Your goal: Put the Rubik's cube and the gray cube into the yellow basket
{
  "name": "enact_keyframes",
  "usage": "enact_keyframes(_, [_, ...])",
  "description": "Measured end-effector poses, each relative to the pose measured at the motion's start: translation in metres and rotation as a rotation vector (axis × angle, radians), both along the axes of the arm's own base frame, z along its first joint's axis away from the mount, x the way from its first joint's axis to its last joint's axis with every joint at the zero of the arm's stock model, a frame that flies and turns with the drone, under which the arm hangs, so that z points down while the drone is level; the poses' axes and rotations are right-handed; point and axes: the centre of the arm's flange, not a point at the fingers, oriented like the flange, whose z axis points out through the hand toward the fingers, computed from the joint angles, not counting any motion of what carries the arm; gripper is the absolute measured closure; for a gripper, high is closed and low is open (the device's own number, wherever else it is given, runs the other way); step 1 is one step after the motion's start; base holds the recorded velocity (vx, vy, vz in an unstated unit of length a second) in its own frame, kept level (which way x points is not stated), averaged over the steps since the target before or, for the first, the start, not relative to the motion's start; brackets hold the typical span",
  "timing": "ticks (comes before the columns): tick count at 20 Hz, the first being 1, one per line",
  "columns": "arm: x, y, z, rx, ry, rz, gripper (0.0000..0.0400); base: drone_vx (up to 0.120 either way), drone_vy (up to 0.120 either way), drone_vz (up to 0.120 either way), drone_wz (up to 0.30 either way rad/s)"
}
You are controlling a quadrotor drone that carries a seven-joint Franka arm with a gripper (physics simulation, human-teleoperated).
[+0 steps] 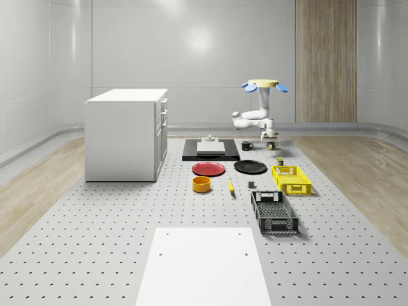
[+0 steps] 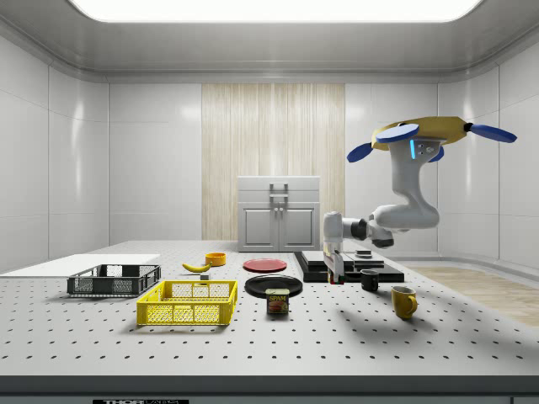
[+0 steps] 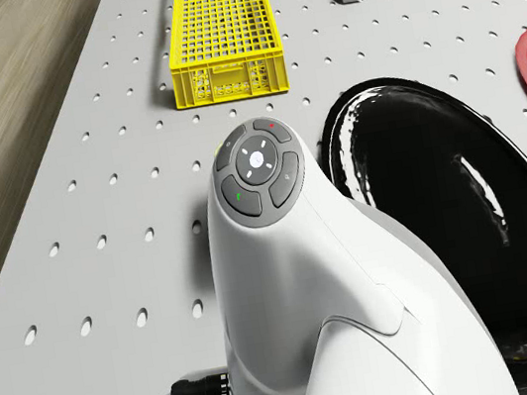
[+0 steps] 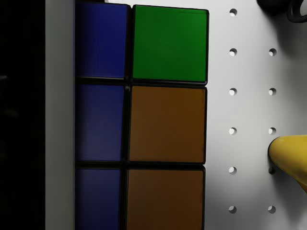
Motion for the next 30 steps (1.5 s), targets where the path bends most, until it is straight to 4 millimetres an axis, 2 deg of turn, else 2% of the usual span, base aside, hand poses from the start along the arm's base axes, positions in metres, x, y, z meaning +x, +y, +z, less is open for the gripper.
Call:
enact_keyframes(6, [0.0, 0.0, -0.01, 0.001, 0.0, 0.0, 0.0078, 0.12, 0.113, 0.0, 0.0])
enact_keyframes(9, [0.0, 0.0, -0.012, 0.001, 0.0, 0.0, 0.0078, 0.12, 0.0, 0.0, 0.0])
enact_keyframes(12, [0.0, 0.0, -0.014, 0.001, 0.0, 0.0, 0.0078, 0.12, 0.107, 0.0, 0.0])
enact_keyframes(30, [0.0, 0.0, -0.015, 0.002, 0.0, 0.0, 0.0078, 0.12, 0.0, 0.0, 0.0])
